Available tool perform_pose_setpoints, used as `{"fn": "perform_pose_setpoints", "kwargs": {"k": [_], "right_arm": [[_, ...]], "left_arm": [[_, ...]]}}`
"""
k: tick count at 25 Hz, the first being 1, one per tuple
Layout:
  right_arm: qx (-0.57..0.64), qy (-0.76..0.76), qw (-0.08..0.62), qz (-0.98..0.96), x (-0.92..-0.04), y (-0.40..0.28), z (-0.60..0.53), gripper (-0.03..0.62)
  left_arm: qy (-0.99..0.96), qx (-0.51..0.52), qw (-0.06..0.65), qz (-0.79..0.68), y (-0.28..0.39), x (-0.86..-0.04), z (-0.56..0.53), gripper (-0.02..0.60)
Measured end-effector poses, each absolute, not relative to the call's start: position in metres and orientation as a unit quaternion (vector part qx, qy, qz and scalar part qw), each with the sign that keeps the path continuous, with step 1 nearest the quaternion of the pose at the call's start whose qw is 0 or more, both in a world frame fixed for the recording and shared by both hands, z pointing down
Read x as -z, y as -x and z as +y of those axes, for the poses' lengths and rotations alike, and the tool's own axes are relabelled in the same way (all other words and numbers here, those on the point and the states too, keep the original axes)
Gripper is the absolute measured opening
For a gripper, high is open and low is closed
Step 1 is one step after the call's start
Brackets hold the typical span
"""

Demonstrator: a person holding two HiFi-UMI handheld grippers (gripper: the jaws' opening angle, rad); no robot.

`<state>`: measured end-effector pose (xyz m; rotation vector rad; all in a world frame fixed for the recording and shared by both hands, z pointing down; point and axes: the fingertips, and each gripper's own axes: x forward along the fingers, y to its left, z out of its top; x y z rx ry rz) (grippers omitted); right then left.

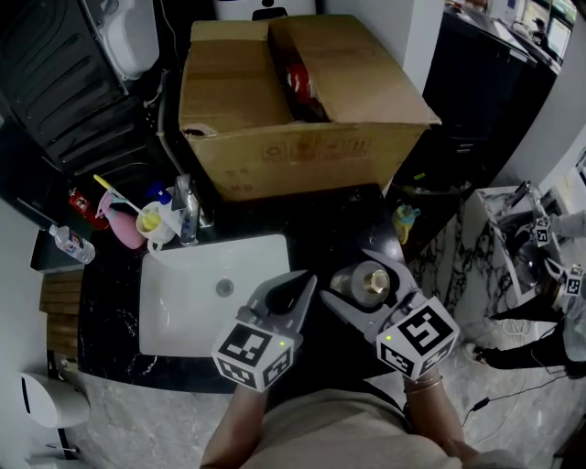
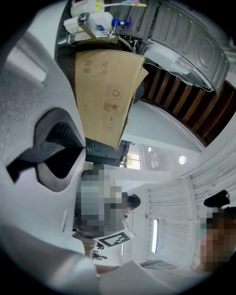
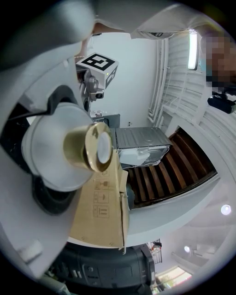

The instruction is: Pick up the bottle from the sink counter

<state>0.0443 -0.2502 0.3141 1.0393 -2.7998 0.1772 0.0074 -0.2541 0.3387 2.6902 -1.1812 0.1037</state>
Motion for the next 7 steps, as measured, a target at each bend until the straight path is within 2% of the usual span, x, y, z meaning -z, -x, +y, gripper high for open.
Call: {"fn": "perform_pose_setpoints", "kwargs": {"k": [7], "right_arm": [[-0.059, -0.346, 0.075, -0.933, -0.3118, -0.0454, -0.2508, 0.337]], "left_arm": [[-0.912, -0.038, 0.101, -0.395, -0.0099, -0.3387, -0.2513, 0.006]]}}
